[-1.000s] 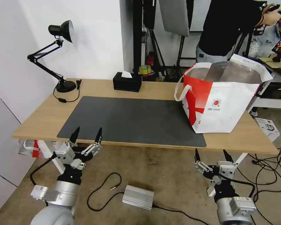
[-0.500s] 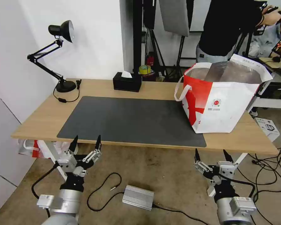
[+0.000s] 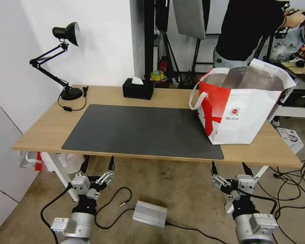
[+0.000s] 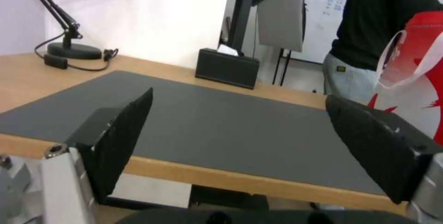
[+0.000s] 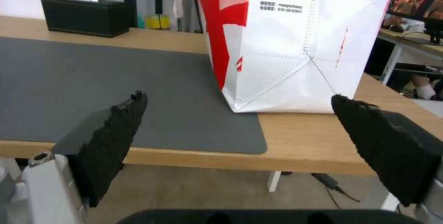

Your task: Pick up the trash from the table and place it into the takeout bag.

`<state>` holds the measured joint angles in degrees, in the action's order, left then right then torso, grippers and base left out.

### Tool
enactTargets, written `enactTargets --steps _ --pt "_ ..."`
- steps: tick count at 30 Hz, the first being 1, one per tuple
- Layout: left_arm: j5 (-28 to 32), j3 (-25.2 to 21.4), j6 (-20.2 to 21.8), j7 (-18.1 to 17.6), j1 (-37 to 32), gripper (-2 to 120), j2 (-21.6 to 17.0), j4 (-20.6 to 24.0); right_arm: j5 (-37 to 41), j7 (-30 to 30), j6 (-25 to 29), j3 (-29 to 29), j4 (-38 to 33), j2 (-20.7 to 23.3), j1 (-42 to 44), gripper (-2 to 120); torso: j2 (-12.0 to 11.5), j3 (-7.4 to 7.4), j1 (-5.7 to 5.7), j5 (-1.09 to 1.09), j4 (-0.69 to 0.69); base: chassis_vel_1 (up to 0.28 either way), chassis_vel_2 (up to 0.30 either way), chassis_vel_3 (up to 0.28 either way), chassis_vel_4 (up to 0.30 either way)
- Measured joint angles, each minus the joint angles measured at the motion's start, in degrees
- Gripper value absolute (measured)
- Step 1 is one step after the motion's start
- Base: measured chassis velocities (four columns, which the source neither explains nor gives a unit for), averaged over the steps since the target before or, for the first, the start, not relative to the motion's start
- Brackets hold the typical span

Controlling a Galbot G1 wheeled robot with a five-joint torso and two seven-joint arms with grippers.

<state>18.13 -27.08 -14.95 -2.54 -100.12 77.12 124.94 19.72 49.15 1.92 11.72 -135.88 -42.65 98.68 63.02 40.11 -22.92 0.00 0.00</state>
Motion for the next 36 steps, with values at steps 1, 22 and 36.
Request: enactTargets --steps 1,22,36 --pt "0.0 0.0 0.0 0.0 0.0 100 0.0 0.0 0.0 0.0 0.0 0.0 0.0 0.0 0.0 100 0.0 0.00 0.00 0.00 0.00 0.000 0.000 0.000 0.000" --pt "-0.9 -0.6 -0.4 -0.3 -0.8 100 0.4 0.0 0.0 0.0 0.0 0.0 0.0 0.0 0.0 100 0.0 0.00 0.00 0.00 0.00 0.000 0.000 0.000 0.000" --pt "-0.9 -0.6 -0.4 -0.3 -0.7 100 0.3 0.1 0.0 0.0 0.0 0.0 0.0 0.0 0.0 100 0.0 0.00 0.00 0.00 0.00 0.000 0.000 0.000 0.000"
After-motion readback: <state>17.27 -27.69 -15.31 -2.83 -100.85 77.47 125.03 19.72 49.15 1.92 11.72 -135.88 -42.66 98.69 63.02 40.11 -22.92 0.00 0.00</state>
